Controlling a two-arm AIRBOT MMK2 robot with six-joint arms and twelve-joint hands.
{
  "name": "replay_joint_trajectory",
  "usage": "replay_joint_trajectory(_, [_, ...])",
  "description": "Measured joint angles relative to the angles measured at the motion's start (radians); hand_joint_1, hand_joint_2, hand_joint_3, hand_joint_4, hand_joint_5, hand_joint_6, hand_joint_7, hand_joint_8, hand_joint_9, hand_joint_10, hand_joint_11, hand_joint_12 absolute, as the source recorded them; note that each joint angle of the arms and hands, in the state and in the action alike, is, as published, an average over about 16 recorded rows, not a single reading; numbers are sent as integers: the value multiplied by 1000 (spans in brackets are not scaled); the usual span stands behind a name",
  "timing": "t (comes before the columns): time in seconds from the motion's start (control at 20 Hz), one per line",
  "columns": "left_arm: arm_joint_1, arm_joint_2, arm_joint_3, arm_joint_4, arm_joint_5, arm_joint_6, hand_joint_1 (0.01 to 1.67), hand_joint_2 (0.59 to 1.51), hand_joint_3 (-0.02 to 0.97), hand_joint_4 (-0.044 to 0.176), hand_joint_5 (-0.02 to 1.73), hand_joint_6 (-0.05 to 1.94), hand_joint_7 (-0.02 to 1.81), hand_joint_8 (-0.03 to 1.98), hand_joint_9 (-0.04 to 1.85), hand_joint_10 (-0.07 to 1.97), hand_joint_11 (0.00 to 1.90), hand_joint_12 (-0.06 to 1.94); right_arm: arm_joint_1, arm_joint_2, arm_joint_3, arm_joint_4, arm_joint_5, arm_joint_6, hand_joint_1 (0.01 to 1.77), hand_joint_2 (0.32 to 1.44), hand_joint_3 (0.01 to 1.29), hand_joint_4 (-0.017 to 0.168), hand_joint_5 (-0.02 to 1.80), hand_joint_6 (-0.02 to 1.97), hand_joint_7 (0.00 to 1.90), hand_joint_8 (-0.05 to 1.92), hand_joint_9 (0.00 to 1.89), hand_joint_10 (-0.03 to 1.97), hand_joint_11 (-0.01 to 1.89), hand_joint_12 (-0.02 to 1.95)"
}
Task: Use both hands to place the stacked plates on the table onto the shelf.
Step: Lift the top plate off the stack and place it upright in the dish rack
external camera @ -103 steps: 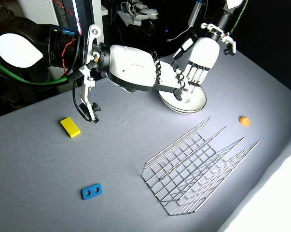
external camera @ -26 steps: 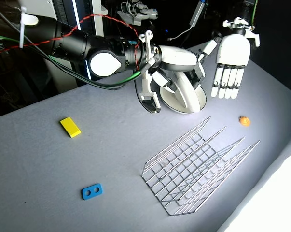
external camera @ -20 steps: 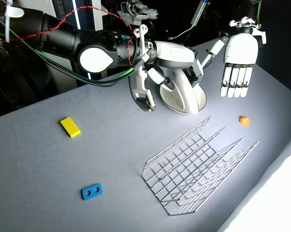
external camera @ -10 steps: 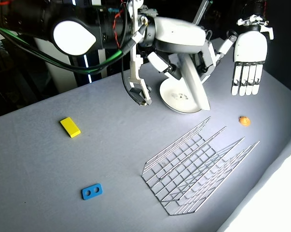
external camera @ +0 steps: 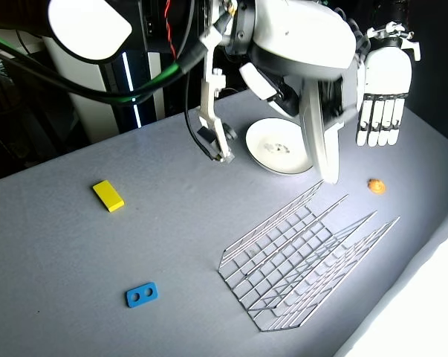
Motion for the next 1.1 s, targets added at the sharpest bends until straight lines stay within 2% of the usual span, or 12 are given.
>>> replay_joint_trajectory(0.1, [4, 0, 1, -33, -16, 39, 19, 1110, 16, 2, 28, 10, 17, 16, 16, 9, 15, 1, 10, 3, 21, 18, -22, 42, 1268, 1015, 11, -8, 889, 1016, 1044, 963, 1205, 607, 992, 1190])
replay_joint_trajectory(0.35, [16, -2, 9, -113, -73, 136, 19, 1110, 15, 2, 25, 9, 15, 16, 17, 10, 16, 1, 22, 8, 64, 54, -62, 132, 1266, 1015, 12, -8, 883, 1035, 1038, 987, 1205, 611, 991, 1208])
replay_joint_trajectory(0.6, [37, -9, 30, -181, -160, 240, 18, 1110, 15, 2, 30, 9, 15, 17, 18, 9, 16, 2, 21, 5, 95, 60, -81, 198, 1266, 1015, 12, -8, 892, 1014, 1035, 995, 1194, 634, 983, 1229])
replay_joint_trajectory(1.1, [93, -28, 87, -170, -374, 360, 17, 1109, 16, 2, 29, 9, 17, 17, 19, 9, 18, 1, 3, -13, 149, 59, -92, 289, 1267, 1015, 11, -8, 896, 997, 1031, 1002, 1171, 691, 970, 1241])
